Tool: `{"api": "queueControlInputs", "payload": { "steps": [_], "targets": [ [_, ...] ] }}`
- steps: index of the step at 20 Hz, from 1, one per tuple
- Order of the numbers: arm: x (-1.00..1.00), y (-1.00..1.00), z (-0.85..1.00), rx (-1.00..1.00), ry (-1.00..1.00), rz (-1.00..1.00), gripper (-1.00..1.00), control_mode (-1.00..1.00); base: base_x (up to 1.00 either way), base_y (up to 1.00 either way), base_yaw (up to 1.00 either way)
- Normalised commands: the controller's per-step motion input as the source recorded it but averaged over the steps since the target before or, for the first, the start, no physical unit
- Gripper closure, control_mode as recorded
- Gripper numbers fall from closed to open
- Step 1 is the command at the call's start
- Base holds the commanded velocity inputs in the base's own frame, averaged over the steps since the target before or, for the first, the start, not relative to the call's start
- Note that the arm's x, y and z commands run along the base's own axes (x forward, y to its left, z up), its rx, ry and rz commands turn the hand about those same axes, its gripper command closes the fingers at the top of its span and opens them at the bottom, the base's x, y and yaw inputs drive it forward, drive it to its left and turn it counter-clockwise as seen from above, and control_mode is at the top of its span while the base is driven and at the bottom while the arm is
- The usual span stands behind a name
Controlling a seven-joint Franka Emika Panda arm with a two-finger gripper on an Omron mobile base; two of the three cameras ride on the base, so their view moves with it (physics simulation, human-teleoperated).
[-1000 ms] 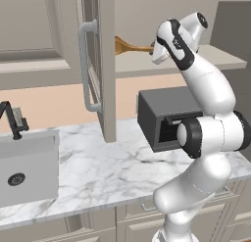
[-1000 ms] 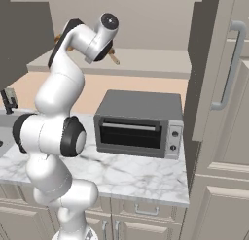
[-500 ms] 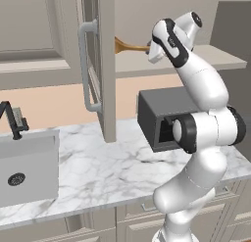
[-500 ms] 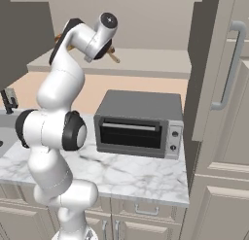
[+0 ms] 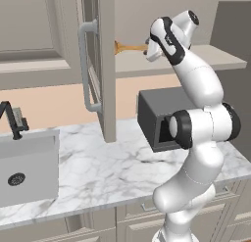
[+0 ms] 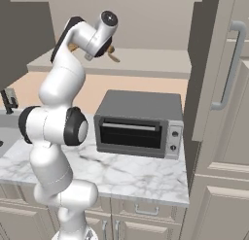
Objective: Organize the utensils by type. Pick up the wooden spoons from the counter and place them in the open cabinet. Then pick up the metallic utensils from the counter and place them in the open drawer.
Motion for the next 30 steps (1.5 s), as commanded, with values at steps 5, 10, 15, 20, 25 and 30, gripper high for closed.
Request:
{"api": "queueControlInputs", "payload": {
  "steps": [5, 10, 15, 20, 25, 30],
  "targets": [
    [-0.03, 0.0, 0.18, 0.0, -0.01, 0.0, -1.0, -1.0, 0.0, 0.0, 0.0],
    [-0.45, 0.0, 0.34, -0.04, -0.11, 0.0, -1.0, -1.0, 0.0, 0.0, 0.0],
    [-0.84, 0.0, 0.0, -0.02, -0.04, 0.0, -1.0, -1.0, 0.0, 0.0, 0.0],
    [-0.99, 0.0, 0.09, 0.0, -0.06, 0.0, -1.0, -1.0, 0.0, 0.0, 0.0],
    [-1.0, 0.01, 0.35, 0.05, 0.01, -0.08, -1.0, -1.0, 0.0, 0.0, 0.0],
    [-1.0, 0.07, 0.21, 0.11, 0.13, -0.26, -1.0, -1.0, 0.0, 0.0, 0.0]
  ]
}}
